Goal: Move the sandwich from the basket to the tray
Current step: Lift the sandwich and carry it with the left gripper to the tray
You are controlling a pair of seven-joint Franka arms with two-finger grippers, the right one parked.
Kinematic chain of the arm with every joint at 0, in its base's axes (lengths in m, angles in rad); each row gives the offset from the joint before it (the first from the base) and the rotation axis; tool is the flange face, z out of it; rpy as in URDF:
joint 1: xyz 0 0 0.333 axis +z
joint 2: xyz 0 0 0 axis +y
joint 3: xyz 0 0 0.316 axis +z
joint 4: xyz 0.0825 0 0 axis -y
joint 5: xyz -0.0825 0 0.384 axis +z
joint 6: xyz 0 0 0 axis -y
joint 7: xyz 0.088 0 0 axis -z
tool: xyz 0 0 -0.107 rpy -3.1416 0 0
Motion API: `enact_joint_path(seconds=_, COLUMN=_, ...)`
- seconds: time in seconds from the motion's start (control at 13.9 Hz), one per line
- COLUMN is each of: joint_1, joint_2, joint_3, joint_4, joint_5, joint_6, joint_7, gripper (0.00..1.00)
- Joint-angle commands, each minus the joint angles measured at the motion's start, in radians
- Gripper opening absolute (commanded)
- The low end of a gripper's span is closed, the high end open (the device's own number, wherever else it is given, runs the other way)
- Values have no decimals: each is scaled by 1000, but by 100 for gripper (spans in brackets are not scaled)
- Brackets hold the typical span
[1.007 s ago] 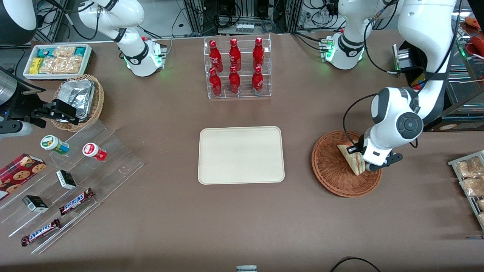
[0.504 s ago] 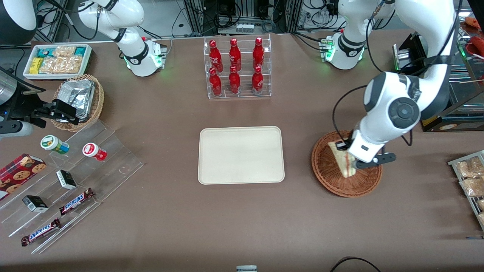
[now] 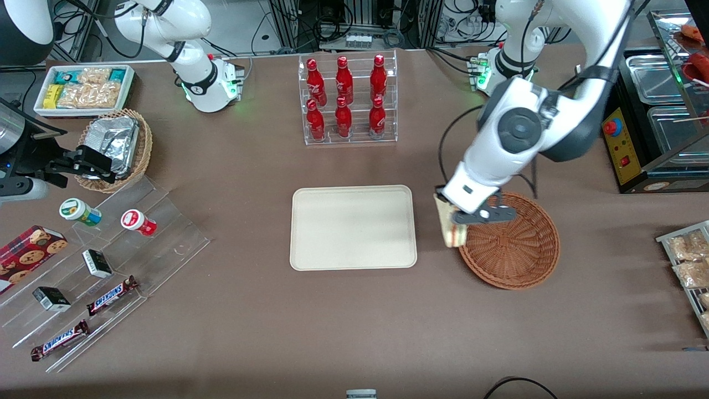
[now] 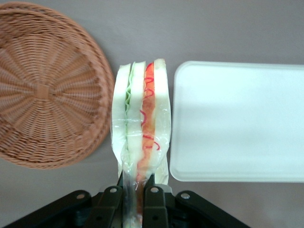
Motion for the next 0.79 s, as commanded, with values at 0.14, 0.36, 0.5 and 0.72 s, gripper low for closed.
enact_joint_path(seconds=0.14, joint_1=-9, joint_2=108, joint_3=-103, joint_4=51, joint_5=52, joint_6=19, joint_7=-20, gripper=0)
enact_joint_path(seconds=0.36, joint_1=-75, joint_2=172, joint_3=-112, joint_4=59, joint_5=69, joint_6=84, joint_7=-85, gripper=0)
enact_joint_path(seconds=0.5, joint_1=-107, joint_2=238, joint_3=-112, joint_4=88, joint_5=168, joint_6=95, joint_7=-182, gripper=0)
enact_joint_path(seconds=0.72, joint_1=-145, joint_2=339, joint_3=-112, joint_4=163, joint_5=240, joint_6=93, joint_7=-299, gripper=0)
